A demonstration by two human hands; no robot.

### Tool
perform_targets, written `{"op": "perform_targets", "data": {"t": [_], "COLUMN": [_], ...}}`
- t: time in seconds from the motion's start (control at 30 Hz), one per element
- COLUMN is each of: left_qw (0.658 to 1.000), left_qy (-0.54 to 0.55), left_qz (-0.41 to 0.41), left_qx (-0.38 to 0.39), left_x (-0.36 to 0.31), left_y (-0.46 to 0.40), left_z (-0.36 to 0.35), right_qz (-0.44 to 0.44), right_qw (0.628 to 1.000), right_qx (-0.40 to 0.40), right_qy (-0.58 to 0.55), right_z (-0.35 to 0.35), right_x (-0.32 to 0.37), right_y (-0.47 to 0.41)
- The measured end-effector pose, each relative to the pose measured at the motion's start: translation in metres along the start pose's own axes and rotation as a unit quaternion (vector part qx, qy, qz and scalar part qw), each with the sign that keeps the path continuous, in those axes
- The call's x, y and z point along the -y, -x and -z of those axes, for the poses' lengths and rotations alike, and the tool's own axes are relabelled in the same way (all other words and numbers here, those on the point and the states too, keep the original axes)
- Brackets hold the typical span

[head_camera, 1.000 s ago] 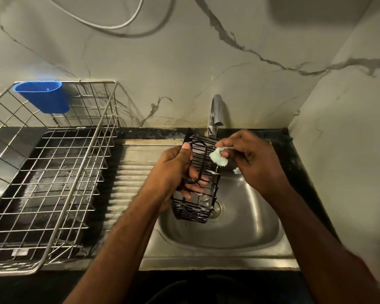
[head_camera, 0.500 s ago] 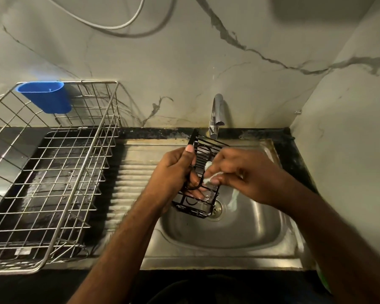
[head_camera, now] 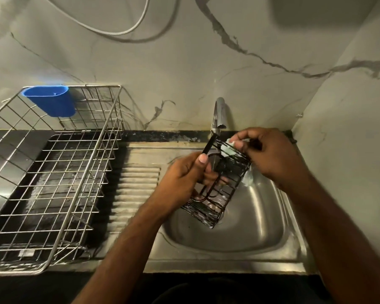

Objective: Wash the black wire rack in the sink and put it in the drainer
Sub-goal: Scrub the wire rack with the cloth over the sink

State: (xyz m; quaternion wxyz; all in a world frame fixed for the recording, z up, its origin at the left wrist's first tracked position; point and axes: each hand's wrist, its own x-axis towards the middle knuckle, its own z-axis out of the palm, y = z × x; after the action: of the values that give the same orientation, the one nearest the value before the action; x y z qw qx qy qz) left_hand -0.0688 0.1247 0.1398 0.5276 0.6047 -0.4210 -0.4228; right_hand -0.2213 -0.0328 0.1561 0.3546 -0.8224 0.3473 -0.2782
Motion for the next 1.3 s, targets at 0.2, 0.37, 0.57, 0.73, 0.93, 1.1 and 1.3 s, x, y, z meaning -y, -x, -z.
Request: {"op": "perform_targets", "data": {"t": [0.2,0.37,0.57,0.73,0.93,1.1,1.3], "left_qw": [0.999,0.998,0.978,0.969,0.976,0.980,0.965], "left_qy": [-0.005,-0.059,-0.169,-0.228,-0.193,-0.164,-0.158], "left_qz": [-0.008,-0.031,-0.098,-0.084,-0.079,-0.072,-0.076], "left_qx": [0.049,-0.006,-0.071,-0.049,-0.069,-0.085,-0.193], "left_x": [0.001,0.004,0.009,0.015,0.016,0.008,0.011], "left_y": [0.002,-0.001,0.000,-0.007,-0.005,-0.004,-0.005], "left_z": [-0.005,-0.002,0.001,0.005,0.006,0.008,0.016], "right_qz": [0.102,0.110,0.052,0.171,0.116,0.122,0.194], "right_qw": [0.995,0.993,0.998,0.978,0.991,0.991,0.967], "right_qx": [0.005,0.008,-0.034,0.075,0.015,-0.005,0.079], "right_qy": [-0.020,-0.037,-0.019,-0.091,-0.066,-0.058,-0.144], "right_z": [0.002,-0.002,0.007,0.001,0.013,0.009,0.020], "right_x": [0.022,0.014,-0.002,0.026,-0.005,-0.003,0.015], "right_y": [0.022,0.016,0.012,0.031,0.029,0.034,0.042]}}
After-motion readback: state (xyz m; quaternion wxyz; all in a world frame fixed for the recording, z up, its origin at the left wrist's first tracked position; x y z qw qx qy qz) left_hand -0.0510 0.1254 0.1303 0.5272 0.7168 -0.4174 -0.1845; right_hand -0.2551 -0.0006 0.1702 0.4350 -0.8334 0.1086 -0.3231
